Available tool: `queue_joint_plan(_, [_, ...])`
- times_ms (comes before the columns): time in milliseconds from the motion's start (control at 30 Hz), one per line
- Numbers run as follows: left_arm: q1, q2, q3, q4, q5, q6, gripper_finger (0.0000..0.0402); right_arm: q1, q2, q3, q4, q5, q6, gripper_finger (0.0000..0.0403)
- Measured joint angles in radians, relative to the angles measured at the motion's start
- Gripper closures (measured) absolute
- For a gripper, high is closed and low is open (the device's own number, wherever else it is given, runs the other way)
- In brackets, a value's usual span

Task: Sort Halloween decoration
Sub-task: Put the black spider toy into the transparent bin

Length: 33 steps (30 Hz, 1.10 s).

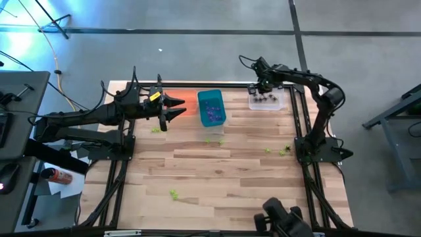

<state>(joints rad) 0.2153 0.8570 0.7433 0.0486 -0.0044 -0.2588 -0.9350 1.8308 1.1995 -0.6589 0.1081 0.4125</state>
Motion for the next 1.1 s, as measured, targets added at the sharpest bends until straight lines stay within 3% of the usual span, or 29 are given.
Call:
queue_joint_plan(633, [0.0, 0.0, 0.0, -0.021, 0.0, 0.0, 0.0229, -0.007, 0.063, 0.0, 0.022, -0.007, 0.027, 0.0398])
queue_joint_plan(767, [0.0, 0.0, 0.0, -0.033, 0.0, 0.0, 0.0229, -0.006, 0.054, 0.0, 0.003, -0.007, 0.02, 0.0363])
queue_joint_plan(1100, [0.0, 0.0, 0.0, -0.031, 0.001, -0.001, 0.0229, -0.005, -0.071, 0.004, -0.007, -0.01, -0.072, 0.0228])
